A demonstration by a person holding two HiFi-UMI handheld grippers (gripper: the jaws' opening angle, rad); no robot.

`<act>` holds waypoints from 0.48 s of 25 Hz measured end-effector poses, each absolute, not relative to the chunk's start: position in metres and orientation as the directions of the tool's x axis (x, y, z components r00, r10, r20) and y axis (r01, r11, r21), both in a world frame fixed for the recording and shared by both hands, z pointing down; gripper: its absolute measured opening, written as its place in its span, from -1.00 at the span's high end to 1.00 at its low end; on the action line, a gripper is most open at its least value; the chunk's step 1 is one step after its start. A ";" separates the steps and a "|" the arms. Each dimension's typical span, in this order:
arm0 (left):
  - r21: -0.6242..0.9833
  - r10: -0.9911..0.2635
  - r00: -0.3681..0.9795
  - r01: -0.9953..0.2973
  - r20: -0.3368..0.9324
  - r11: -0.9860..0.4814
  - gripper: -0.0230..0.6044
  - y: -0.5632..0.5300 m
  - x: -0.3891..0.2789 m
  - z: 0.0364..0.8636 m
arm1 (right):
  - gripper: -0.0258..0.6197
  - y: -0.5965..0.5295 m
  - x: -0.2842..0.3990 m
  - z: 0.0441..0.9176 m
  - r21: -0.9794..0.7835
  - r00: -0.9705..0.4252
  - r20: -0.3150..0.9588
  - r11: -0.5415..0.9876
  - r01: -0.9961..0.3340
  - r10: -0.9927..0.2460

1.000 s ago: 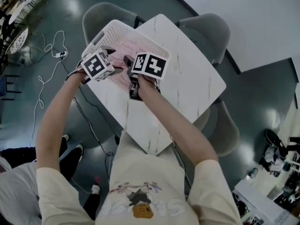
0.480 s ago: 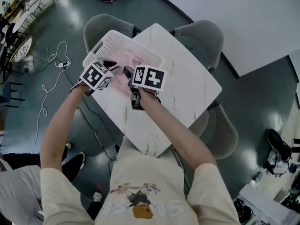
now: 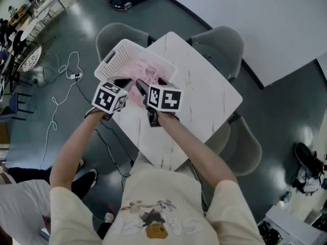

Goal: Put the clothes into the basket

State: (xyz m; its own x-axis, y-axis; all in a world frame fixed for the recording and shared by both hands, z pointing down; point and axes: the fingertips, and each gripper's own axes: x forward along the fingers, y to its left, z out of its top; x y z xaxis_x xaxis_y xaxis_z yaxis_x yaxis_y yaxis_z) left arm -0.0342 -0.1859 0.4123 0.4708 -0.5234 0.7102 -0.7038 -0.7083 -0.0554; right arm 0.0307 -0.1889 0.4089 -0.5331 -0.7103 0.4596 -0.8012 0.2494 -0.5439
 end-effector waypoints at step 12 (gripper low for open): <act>0.032 -0.652 0.444 -0.840 0.615 -0.542 0.89 -0.151 -0.025 0.385 | -0.16 -0.156 0.033 0.396 -0.469 -0.587 0.381 0.398 -0.789 -0.714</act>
